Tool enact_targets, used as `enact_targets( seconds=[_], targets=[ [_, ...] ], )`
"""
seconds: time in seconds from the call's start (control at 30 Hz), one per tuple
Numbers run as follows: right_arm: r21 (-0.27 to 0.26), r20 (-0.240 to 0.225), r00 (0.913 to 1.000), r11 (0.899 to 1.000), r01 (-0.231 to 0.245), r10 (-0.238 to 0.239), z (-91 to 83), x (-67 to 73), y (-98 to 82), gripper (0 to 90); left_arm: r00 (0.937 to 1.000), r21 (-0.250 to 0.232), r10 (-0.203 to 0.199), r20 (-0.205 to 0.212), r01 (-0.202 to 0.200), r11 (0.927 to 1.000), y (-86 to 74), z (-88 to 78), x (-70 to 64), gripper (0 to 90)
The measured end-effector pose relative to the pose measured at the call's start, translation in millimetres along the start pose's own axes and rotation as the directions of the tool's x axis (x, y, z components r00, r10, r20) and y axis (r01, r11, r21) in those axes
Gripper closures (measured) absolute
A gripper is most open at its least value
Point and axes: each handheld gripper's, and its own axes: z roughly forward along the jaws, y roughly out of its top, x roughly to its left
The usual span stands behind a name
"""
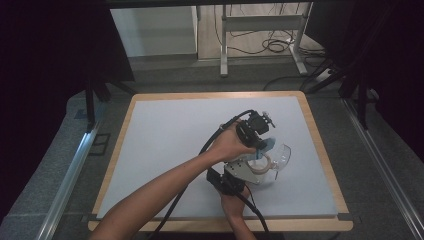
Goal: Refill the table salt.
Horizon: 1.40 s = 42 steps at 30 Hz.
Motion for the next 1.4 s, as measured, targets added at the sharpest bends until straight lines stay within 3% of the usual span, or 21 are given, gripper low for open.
enact_targets(
  seconds=[1.4],
  targets=[
    [-0.005, 0.000, 1.0000, 1.000, -0.002, 0.002, -0.3, 1.1, -0.1, 45.0, 1.0000, 0.004, 0.010, -0.002, -0.010, 0.9999, -0.2, -1.0, -0.9, 90.0]
  ],
)
